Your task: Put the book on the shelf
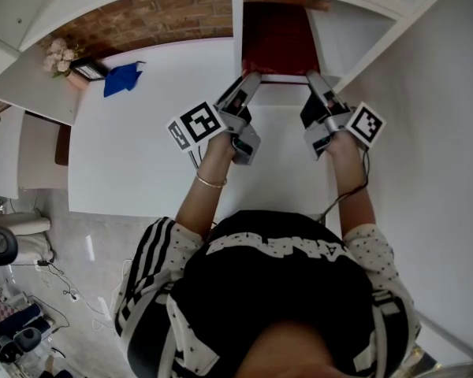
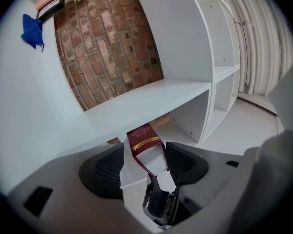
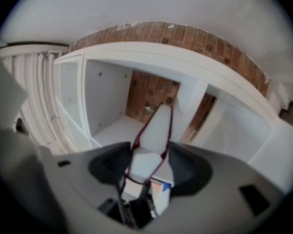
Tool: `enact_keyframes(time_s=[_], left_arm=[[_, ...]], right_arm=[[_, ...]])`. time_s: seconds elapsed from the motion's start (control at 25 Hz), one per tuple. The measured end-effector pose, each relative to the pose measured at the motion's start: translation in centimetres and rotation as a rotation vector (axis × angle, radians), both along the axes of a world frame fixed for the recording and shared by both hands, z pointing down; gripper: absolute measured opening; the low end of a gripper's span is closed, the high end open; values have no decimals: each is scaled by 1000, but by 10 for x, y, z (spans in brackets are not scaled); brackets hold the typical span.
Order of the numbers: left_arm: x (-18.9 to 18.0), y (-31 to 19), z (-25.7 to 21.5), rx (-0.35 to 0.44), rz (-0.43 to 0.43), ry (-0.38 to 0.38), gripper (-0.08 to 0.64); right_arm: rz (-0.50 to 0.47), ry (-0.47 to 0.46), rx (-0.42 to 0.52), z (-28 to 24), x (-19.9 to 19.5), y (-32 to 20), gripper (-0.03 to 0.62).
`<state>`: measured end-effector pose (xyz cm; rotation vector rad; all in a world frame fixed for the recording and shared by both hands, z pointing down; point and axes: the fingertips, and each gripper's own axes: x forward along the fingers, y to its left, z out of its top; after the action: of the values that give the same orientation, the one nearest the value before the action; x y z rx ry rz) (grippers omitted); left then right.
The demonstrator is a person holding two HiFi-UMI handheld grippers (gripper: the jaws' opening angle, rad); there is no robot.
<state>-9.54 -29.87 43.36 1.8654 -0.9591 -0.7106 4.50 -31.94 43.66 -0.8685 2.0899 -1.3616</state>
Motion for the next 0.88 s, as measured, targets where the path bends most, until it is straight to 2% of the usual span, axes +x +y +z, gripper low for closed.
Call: enact_keyframes(time_s=[0.52,0.88], left_arm=[[-4,-6,-1,2,-3,-27,290],[-11,-3,2,2,-25,-69,290]], right_arm=[[12,2,6,-2,-3,-7,253],[67,34,29,-6,9,-10,271]])
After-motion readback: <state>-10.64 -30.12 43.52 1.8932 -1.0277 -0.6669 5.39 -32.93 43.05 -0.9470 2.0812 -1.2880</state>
